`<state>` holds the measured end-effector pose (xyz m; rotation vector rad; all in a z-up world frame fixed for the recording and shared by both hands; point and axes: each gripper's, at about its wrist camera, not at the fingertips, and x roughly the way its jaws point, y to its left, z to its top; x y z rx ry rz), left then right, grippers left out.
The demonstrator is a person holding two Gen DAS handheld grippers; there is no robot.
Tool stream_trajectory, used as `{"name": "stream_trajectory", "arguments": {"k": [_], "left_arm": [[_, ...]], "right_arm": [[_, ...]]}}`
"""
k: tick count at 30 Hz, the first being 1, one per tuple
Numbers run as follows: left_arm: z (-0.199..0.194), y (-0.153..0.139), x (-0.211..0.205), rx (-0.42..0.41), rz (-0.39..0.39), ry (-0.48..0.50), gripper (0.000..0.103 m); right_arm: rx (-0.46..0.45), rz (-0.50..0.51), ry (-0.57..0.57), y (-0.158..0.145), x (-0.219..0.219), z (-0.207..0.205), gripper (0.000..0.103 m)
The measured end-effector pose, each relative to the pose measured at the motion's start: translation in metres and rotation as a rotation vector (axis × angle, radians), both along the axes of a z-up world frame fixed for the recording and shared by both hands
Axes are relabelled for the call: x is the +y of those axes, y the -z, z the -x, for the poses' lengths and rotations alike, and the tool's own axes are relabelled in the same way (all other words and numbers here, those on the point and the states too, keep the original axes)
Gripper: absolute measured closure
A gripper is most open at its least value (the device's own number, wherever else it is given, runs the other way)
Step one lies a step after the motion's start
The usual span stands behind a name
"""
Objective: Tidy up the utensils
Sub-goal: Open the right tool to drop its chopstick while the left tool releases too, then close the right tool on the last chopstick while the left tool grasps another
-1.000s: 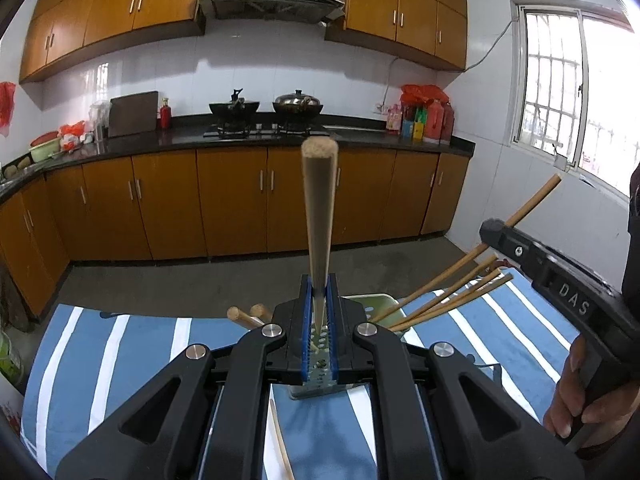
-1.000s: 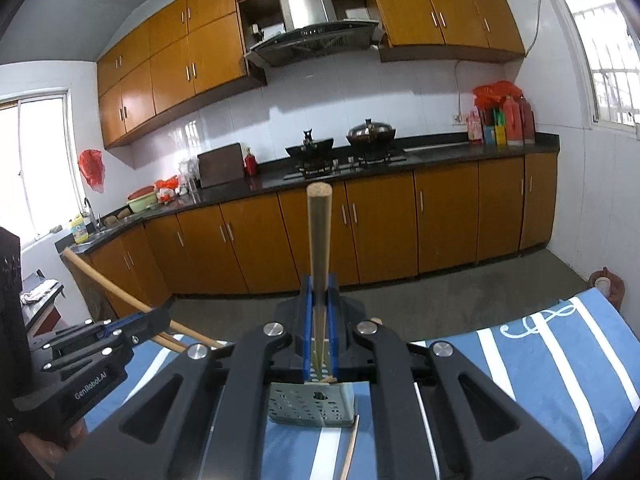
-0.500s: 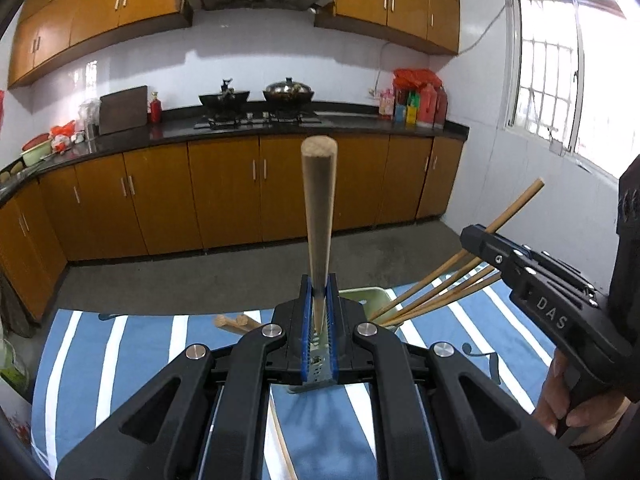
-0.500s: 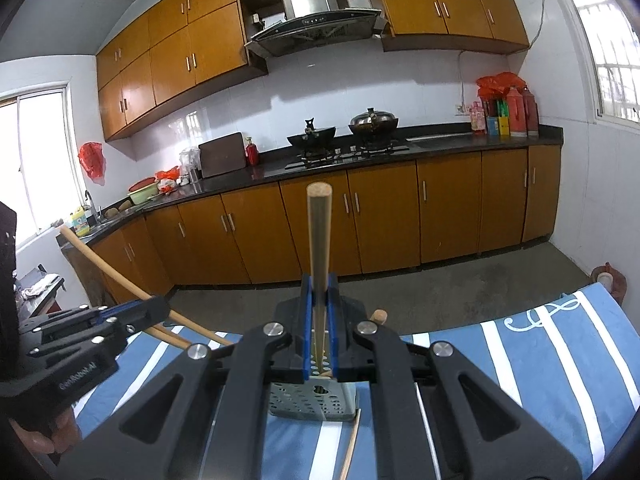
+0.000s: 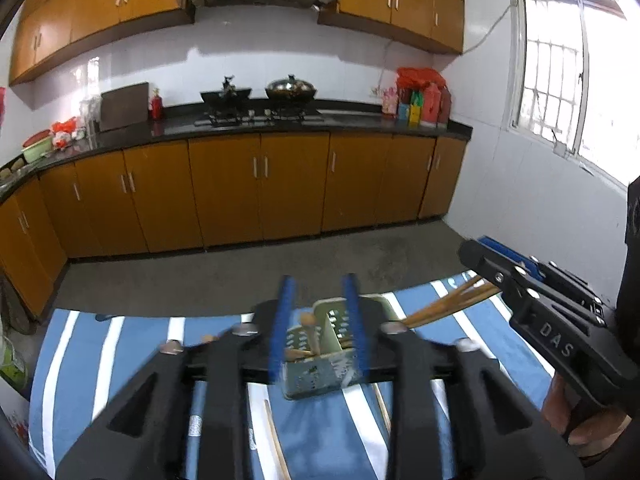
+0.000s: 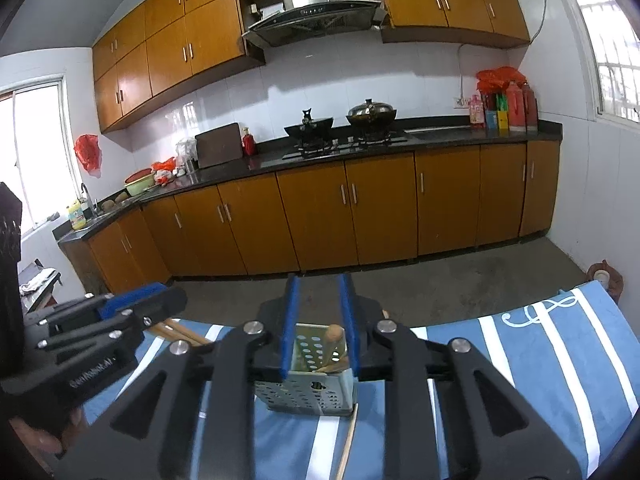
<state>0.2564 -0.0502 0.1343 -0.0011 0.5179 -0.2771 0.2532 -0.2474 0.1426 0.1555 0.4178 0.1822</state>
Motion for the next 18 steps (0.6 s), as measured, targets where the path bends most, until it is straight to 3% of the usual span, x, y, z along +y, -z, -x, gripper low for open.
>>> {"name": "stream_trajectory", "arguments": {"k": [9,12,18], "left_arm": [[0.038,-0.009,0.032,-0.068,0.008,-0.06,0.071],[0.054,0.01,0.05,-0.051,-0.017,-0.093,0.071],[0.068,0.09,0.072,0.097,-0.071,-0.135,0.07]], "right_arm": [[-0.075,-0.015,0.041,-0.007,-0.025,0.05,0.073],[-0.058,-0.002,0.075,0.009,-0.038,0.069,0.071],[0.139,0.022,0.115,0.087,-0.05,0.074,0.071]]}}
